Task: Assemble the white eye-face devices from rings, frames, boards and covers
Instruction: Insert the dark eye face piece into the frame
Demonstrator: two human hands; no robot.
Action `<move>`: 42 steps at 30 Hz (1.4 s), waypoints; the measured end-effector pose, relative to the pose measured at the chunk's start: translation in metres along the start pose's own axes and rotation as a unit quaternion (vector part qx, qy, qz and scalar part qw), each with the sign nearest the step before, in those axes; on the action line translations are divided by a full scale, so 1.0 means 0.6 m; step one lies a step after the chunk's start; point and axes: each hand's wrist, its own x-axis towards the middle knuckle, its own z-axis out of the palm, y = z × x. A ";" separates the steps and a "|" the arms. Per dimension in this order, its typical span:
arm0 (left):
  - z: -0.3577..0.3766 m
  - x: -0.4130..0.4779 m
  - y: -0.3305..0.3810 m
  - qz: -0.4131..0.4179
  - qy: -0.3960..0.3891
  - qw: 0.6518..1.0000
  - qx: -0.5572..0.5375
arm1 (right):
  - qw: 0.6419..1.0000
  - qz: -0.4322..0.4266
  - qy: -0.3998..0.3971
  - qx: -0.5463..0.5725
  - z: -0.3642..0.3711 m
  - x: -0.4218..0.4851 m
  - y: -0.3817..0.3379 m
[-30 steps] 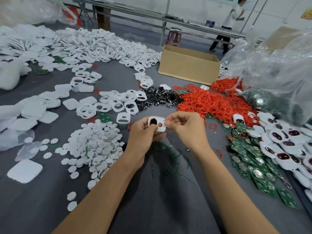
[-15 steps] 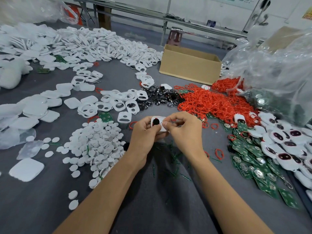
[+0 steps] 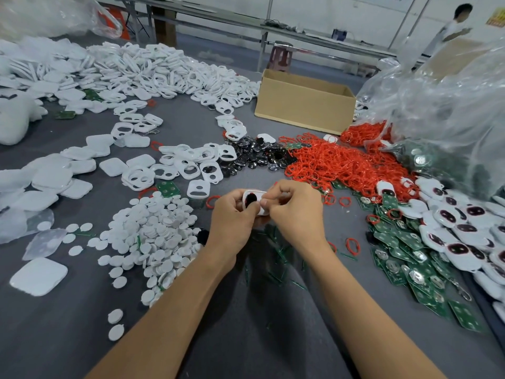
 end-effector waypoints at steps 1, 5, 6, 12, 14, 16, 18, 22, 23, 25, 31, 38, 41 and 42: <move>0.000 0.001 -0.001 0.000 0.003 1.000 0.005 | 1.000 0.006 -0.005 0.009 0.001 0.000 0.000; 0.000 0.000 0.000 -0.002 0.008 1.000 -0.010 | 0.997 0.043 -0.013 0.057 -0.001 0.003 0.003; 0.000 0.000 0.000 -0.005 0.006 1.000 -0.012 | 0.995 0.059 -0.022 0.082 -0.003 0.004 0.005; 0.003 -0.004 0.004 -0.005 -0.025 0.999 -0.027 | 0.974 0.095 -0.125 0.164 -0.012 0.010 0.013; 0.002 -0.004 0.004 -0.009 -0.027 0.999 -0.021 | 0.982 0.065 -0.122 0.126 -0.015 0.011 0.012; 0.002 -0.005 0.003 -0.013 -0.028 0.999 -0.015 | 0.987 0.055 -0.115 0.094 -0.018 0.012 0.011; 0.001 -0.005 0.003 -0.011 -0.029 0.999 -0.008 | 0.991 0.053 -0.104 0.068 -0.017 0.013 0.011; 0.000 -0.004 0.004 -0.012 -0.044 0.999 -0.021 | 0.986 0.070 -0.102 0.114 -0.018 0.013 0.011; 0.000 -0.004 0.004 -0.013 -0.044 0.999 -0.027 | 0.982 0.076 -0.107 0.134 -0.020 0.013 0.010; 0.001 -0.004 0.005 -0.014 -0.035 0.999 -0.038 | 0.975 0.079 -0.132 0.160 -0.022 0.013 0.008; 0.002 0.000 0.001 -0.001 -0.016 0.998 -0.056 | 0.972 0.055 -0.164 0.162 -0.020 0.012 0.008; 0.003 -0.001 -0.005 -0.031 -0.027 0.998 -0.040 | 0.980 0.089 -0.113 0.137 -0.026 0.019 0.018; -0.002 -0.002 -0.011 0.004 -0.079 0.996 0.046 | 0.968 0.127 -0.144 0.161 -0.038 0.022 0.017; -0.002 -0.002 -0.010 0.019 -0.089 0.994 0.060 | 0.961 0.136 -0.157 0.183 -0.041 0.022 0.016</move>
